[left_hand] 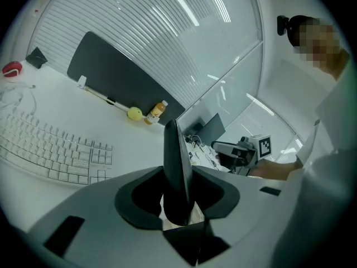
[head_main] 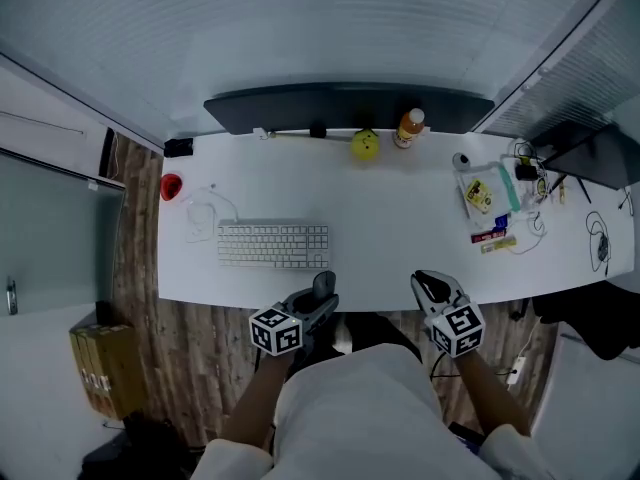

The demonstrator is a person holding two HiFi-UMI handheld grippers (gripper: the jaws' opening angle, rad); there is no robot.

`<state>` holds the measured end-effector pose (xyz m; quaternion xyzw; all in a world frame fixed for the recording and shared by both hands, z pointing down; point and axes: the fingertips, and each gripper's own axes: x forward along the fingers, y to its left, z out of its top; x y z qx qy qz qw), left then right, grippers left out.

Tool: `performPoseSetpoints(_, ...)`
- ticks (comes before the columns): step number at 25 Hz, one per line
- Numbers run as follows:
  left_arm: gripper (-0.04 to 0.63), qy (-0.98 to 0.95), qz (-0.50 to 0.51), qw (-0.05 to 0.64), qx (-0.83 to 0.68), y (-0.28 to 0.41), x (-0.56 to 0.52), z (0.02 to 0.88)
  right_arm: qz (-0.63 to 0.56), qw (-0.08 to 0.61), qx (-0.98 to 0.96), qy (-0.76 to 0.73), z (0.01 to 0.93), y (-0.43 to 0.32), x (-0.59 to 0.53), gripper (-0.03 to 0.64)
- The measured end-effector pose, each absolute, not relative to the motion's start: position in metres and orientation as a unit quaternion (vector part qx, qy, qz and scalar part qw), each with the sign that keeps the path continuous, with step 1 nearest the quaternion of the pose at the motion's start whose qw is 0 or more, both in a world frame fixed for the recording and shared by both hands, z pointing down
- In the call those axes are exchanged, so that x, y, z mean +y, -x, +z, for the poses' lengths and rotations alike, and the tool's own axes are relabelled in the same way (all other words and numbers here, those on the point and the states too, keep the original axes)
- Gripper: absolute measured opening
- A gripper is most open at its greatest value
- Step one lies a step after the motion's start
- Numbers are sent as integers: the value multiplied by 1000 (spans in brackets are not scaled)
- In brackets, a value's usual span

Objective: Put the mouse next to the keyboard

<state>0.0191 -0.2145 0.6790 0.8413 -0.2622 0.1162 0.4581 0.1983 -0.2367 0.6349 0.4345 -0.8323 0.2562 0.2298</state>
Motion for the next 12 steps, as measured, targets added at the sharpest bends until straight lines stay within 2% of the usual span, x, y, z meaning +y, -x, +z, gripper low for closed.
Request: performPoseSetpoints(12,144,-805,143,498,-289,-62,-246,746,275,247,-849,-378,679,-203,-266,44)
